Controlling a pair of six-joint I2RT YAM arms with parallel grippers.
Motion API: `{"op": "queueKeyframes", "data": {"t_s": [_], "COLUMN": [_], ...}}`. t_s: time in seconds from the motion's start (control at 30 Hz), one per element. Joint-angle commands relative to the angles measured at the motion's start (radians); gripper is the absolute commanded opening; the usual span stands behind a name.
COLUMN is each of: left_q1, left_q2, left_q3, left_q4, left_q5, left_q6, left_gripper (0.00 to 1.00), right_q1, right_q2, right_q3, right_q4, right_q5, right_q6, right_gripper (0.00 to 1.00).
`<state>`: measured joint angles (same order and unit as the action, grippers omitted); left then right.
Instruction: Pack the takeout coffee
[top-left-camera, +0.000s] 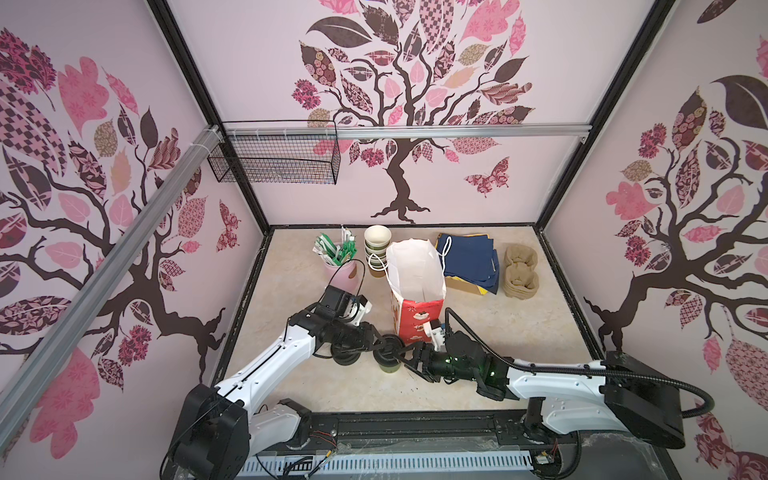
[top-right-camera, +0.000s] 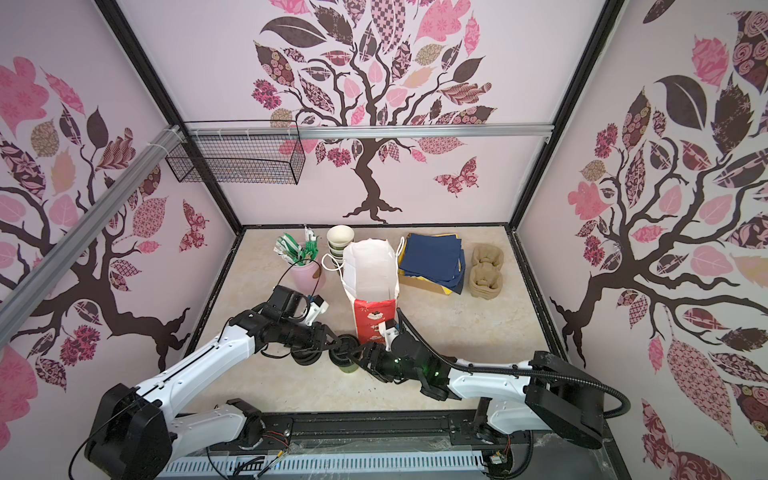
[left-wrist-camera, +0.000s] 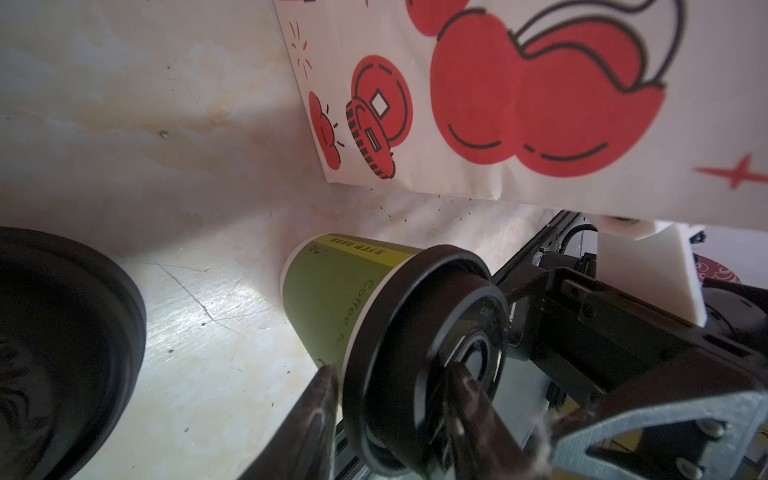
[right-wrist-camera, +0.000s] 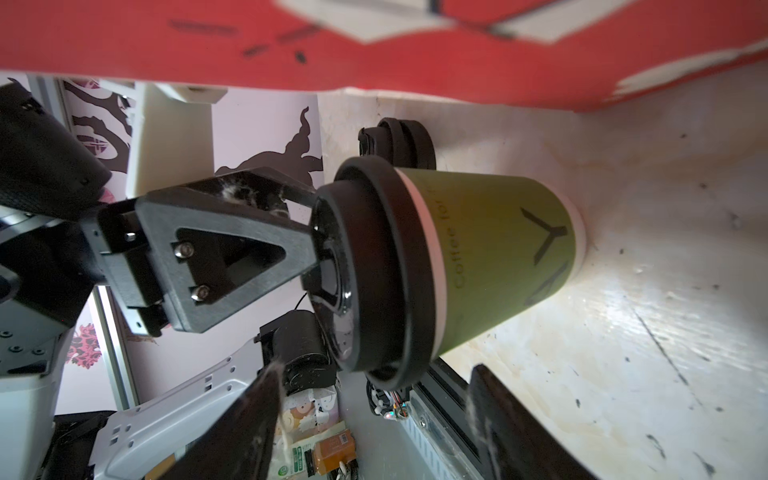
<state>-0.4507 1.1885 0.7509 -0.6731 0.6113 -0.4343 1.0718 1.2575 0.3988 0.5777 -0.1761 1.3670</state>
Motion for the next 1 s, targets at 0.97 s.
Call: {"op": "queueKeyframes", "data": {"t_s": [0.97], "left_q1": [-0.006], "left_q2": [0.042], "left_q3": [-0.001], "left_q4": [-0.099], "left_q5": [-0.129], "left_q6": [0.022], "left_gripper": [0.44], "right_q1": [-0.003], "right_q2": [0.035], "right_q3": [-0.023], "right_q4": [-0.176], "right_q5": [0.035], "right_q6": [0.03], "right_gripper": [0.62]}}
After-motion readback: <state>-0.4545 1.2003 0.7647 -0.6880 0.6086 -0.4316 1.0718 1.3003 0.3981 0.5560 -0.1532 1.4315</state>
